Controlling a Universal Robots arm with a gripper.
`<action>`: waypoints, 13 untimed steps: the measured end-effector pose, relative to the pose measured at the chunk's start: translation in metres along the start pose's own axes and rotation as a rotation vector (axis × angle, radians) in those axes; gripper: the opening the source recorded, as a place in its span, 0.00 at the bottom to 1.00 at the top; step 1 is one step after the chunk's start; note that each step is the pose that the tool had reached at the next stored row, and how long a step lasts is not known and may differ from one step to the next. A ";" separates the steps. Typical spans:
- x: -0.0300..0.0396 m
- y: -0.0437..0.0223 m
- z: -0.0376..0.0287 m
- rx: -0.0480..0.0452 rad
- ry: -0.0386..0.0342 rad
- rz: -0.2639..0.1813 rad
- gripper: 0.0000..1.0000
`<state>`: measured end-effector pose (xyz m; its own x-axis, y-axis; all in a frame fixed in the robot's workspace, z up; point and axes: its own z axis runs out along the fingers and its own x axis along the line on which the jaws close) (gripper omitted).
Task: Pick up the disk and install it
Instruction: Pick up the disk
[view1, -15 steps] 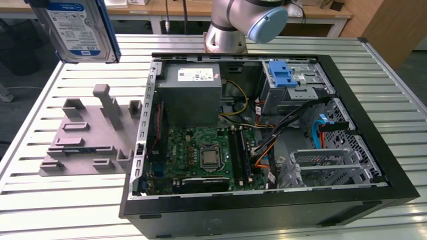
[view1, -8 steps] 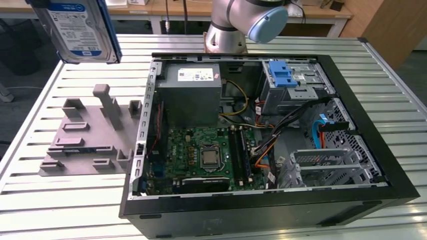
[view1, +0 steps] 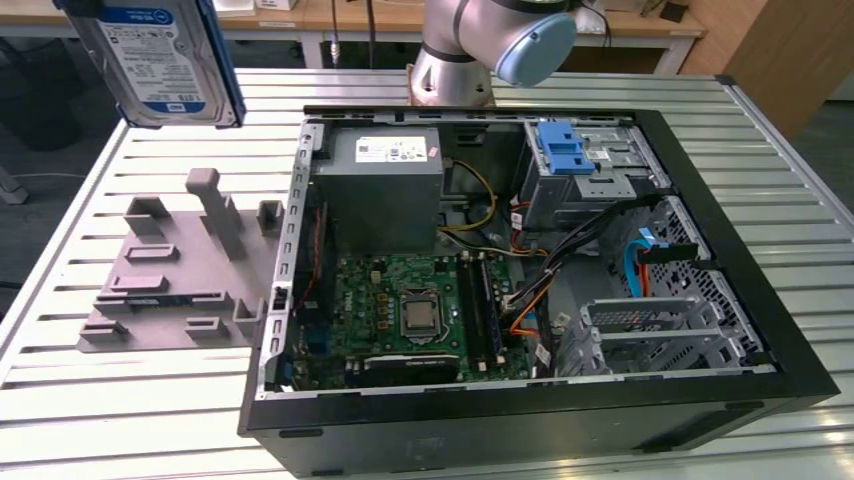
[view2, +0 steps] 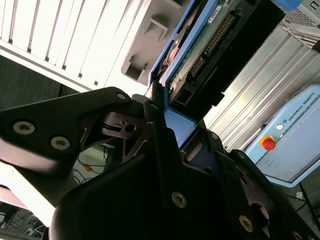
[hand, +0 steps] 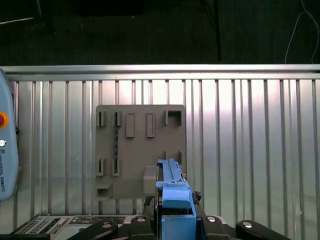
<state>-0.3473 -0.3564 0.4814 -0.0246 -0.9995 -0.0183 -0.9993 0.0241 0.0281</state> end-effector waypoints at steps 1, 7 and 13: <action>0.0001 -0.0003 0.0001 0.0000 0.0000 0.000 0.36; 0.0005 -0.0020 0.0005 0.0000 0.0000 0.000 0.36; 0.0008 -0.0036 0.0009 0.0000 0.0000 0.000 0.36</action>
<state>-0.3437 -0.3573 0.4804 -0.0247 -0.9995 -0.0184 -0.9993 0.0241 0.0280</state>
